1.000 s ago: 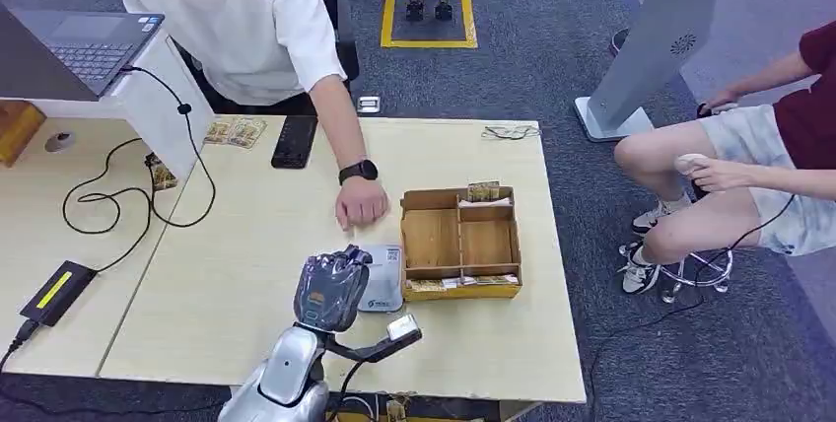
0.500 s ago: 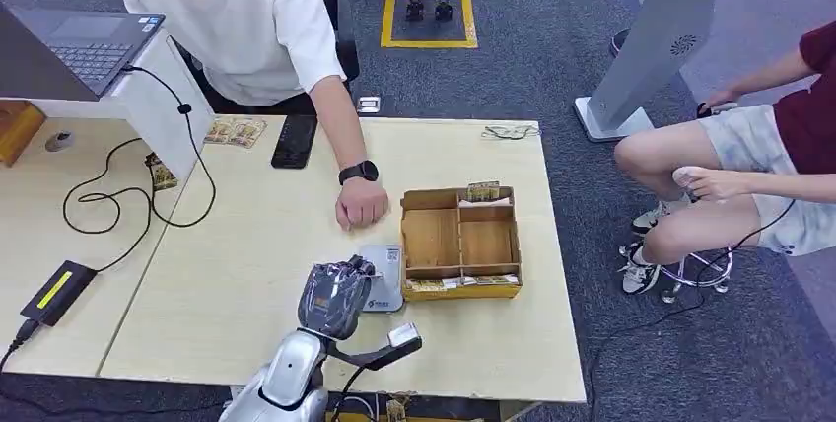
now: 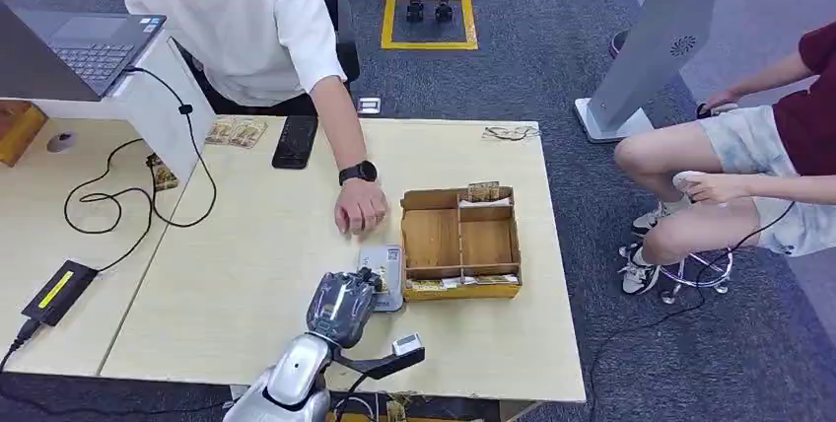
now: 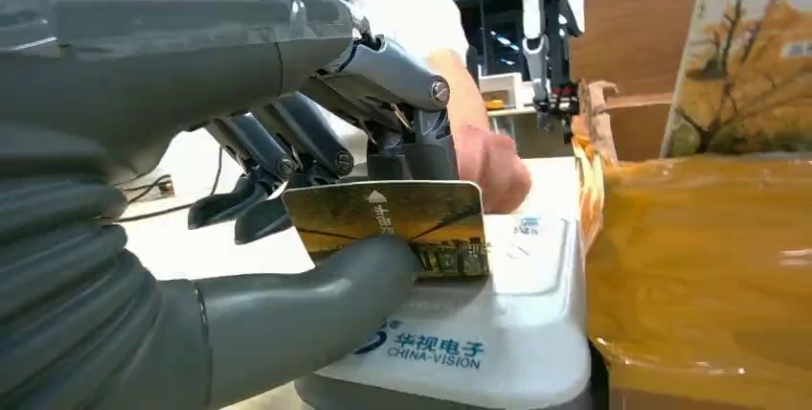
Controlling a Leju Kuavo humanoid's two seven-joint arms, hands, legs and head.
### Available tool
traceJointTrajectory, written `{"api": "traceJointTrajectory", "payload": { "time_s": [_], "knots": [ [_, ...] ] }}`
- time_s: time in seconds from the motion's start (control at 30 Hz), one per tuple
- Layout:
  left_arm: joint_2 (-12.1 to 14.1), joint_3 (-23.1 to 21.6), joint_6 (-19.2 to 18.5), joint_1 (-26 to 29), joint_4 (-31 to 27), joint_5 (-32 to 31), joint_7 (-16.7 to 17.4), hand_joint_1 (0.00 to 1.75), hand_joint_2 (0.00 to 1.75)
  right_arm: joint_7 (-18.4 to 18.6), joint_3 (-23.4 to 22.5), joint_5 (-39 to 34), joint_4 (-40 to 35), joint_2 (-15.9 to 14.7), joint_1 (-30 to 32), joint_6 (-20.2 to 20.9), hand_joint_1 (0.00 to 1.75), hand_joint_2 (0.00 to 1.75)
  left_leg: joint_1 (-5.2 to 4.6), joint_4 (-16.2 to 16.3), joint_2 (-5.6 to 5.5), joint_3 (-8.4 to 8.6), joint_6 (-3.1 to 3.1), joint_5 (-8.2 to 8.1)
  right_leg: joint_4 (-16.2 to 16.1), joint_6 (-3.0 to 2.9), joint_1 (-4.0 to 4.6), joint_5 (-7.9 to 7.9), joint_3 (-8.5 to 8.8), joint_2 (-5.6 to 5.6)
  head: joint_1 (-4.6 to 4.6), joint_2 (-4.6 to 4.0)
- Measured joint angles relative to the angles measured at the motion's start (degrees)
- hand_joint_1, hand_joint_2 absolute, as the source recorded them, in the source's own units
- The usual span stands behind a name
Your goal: Pass the card to the sensor for recognition and then transmit it.
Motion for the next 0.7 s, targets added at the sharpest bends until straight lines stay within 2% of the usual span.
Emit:
{"api": "traceJointTrajectory", "payload": {
  "time_s": [0.4, 0.6, 0.7],
  "knots": [
    [-0.3, 0.0, -0.7, -0.9, 1.7, 0.0, 0.2, 1.75, 1.75, 0.2, 0.0, 0.0, -0.2, 0.0, 0.0, 0.4, 0.0, 1.75, 0.0, 0.0, 0.0, 0.19, 0.0, 0.0, 0.0, 0.0, 0.0, 0.01, 0.21, -0.05, -0.02, 0.0],
    [-0.3, 0.5, 2.5, -0.6, 1.2, 0.0, -0.2, 1.75, 1.75, -0.4, 0.0, 0.0, -0.2, 0.0, 0.0, 0.2, 0.0, 1.75, 0.0, 0.0, -0.01, 0.2, 0.0, 0.01, 0.0, -0.01, 0.0, 0.01, 0.21, -0.03, 0.0, 0.0],
    [-0.3, 1.4, 2.4, 0.0, -0.3, 0.0, -0.5, 1.75, 1.75, -0.4, 0.0, 0.0, -0.2, 0.0, 0.0, 0.2, 0.0, 1.75, 0.0, 0.0, -0.01, 0.19, 0.0, 0.0, 0.0, -0.01, 0.0, 0.01, 0.2, -0.03, -0.02, 0.0]
  ]
}}
